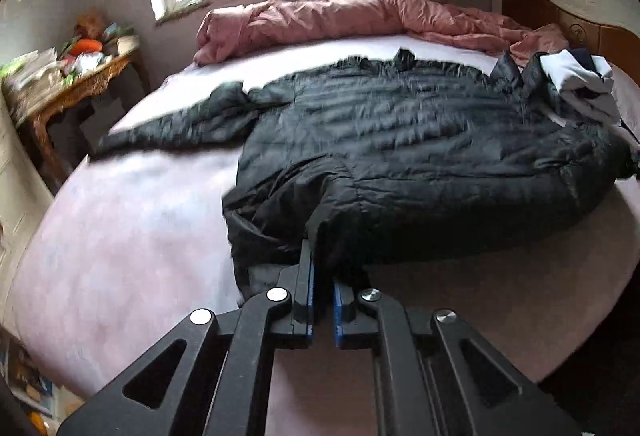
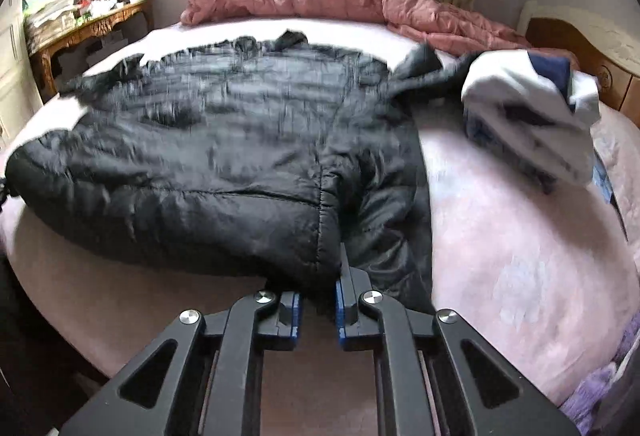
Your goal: Fold large clothes
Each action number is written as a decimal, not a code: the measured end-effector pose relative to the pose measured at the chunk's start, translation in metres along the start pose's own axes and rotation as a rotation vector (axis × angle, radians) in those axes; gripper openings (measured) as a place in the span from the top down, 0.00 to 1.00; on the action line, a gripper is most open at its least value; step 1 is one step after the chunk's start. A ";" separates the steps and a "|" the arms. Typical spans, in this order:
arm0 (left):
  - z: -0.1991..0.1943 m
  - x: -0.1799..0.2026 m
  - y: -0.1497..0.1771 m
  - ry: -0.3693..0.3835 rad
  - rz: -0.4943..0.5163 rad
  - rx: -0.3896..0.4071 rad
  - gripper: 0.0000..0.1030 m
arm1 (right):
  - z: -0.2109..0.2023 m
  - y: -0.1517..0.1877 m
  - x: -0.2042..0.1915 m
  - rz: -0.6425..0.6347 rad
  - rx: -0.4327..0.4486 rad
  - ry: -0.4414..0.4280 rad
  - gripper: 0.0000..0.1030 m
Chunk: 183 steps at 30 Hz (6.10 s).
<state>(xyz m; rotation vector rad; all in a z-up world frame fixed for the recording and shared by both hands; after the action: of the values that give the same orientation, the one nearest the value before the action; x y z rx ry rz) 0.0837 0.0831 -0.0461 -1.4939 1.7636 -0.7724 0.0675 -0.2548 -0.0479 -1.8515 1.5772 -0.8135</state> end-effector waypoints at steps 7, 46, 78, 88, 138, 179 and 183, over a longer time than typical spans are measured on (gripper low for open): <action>0.048 -0.023 -0.066 -0.068 0.007 0.000 0.89 | 0.030 -0.090 0.001 -0.012 0.058 0.057 0.87; 0.050 -0.001 -0.102 0.291 -0.084 0.292 0.51 | 0.057 -0.135 -0.001 0.145 0.318 -0.233 0.68; 0.121 -0.049 -0.098 -0.061 -0.102 0.179 0.40 | 0.135 -0.125 0.046 0.203 0.232 -0.016 0.68; 0.191 -0.071 -0.050 0.015 -0.308 -0.104 0.25 | 0.195 -0.097 0.065 0.329 0.022 -0.044 0.68; 0.154 0.063 -0.048 0.030 0.004 -0.052 0.00 | 0.171 -0.073 -0.069 -0.029 -0.051 -0.069 0.00; 0.156 -0.229 -0.093 -0.033 -0.680 0.073 0.03 | 0.122 -0.104 -0.039 0.053 0.195 -0.028 0.00; 0.201 -0.281 -0.071 -0.066 -0.736 0.040 0.04 | 0.120 -0.107 -0.033 0.068 0.224 0.007 0.00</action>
<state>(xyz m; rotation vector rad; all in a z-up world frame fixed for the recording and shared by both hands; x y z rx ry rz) 0.3160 0.3478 -0.0716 -2.1358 1.1154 -1.0807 0.2234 -0.2029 -0.0482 -1.6294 1.4787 -0.9260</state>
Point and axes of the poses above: each gripper's, at about its wrist camera, not at the fingertips, and z roughly the way its jaws point, x to its right, y to its underside, the point moved 10 cm from there along z, roughly the way its jaws point, and after that the axes turned 6 degrees about x, right-handed, at the moved point
